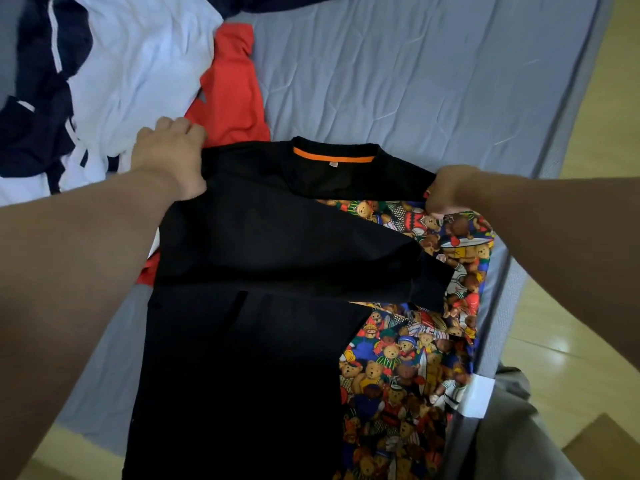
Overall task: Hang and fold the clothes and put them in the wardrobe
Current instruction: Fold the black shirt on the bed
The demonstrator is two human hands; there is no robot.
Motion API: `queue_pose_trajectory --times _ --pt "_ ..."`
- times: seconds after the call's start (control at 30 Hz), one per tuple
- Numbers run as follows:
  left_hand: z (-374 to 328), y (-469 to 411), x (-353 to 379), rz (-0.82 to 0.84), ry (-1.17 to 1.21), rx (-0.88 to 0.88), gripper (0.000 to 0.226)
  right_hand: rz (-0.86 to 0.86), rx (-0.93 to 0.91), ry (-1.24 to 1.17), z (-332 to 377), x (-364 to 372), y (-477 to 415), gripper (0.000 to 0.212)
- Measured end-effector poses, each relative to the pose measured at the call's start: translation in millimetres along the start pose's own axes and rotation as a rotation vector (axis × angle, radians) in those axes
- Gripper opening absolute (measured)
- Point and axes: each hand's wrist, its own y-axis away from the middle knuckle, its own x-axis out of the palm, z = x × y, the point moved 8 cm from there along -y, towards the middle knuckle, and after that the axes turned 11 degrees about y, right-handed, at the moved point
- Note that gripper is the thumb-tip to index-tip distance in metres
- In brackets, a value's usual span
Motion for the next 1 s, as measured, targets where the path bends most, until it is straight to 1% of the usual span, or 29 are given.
queue_pose_trajectory --times 0.03,0.07,0.13,0.2,0.23,0.27,0.33,0.4,0.5,0.57,0.63,0.7,0.73,0.8,0.9,0.97,1.0 --pt "-9.3 -1.7 1.8 0.018 -0.029 0.06 0.072 -0.023 -0.038 -0.045 1.0 0.6 -1.8 0.039" --pt "-15.5 -3.1 3.7 0.039 -0.047 0.078 0.074 -0.053 -0.065 -0.099 0.9 2.0 -2.6 0.048" --pt "-20.7 -5.1 6.8 0.075 -0.058 0.04 0.074 -0.078 -0.115 -0.194 2.1 7.5 -0.4 0.08" --pt "-25.2 -5.0 11.7 0.128 -0.07 -0.001 0.073 -0.044 -0.173 -0.252 5.8 20.1 3.5 0.116" --pt "-26.9 -4.5 13.7 0.154 -0.089 -0.018 0.071 -0.038 -0.199 -0.205 8.4 25.7 6.3 0.129" --pt "-27.6 -3.7 15.1 0.175 -0.107 -0.034 0.069 -0.051 -0.216 -0.111 11.0 29.9 9.6 0.136" --pt "-27.0 -3.5 17.0 0.196 -0.109 -0.06 0.062 -0.099 -0.22 0.05 17.4 36.0 15.6 0.142" --pt "-25.3 -3.5 21.7 0.227 -0.056 -0.051 0.049 -0.123 -0.188 0.098 23.3 39.3 20.7 0.135" --pt "-22.3 -0.4 24.0 0.248 0.008 -0.006 0.032 -0.146 -0.142 0.084 29.8 35.0 22.2 0.102" --pt "-20.4 2.1 21.1 0.239 0.0 0.033 0.028 -0.142 -0.102 0.048 29.7 26.5 22.0 0.081" --pt "-15.1 6.8 17.7 0.228 -0.003 0.037 0.025 -0.092 -0.063 0.017 26.3 18.8 22.7 0.059" --pt "-9.0 15.5 12.6 0.173 0.006 0.038 0.022 -0.065 -0.039 0.001 23.7 15.9 28.2 0.045" --pt "-7.3 22.9 9.4 0.127 0.013 0.049 0.02 -0.086 -0.043 0.017 24.1 15.0 33.8 0.04" --pt "-6.1 44.8 1.5 0.007 0.035 0.105 0.019 -0.207 -0.099 0.094 30.4 14.1 52.5 0.028" --pt "1.5 94.2 -8.9 -0.17 0.104 0.169 0.024 -0.441 -0.186 0.226 43.6 21.2 101.1 0.023" --pt "11.7 132.1 -9.1 -0.215 0.131 0.185 0.026 -0.566 -0.268 0.265 53.8 34.8 138.9 0.017" --pt "17.4 152.1 -6.6 -0.226 0.133 0.192 0.028 -0.607 -0.31 0.252 60.1 45.1 159.3 0.02"
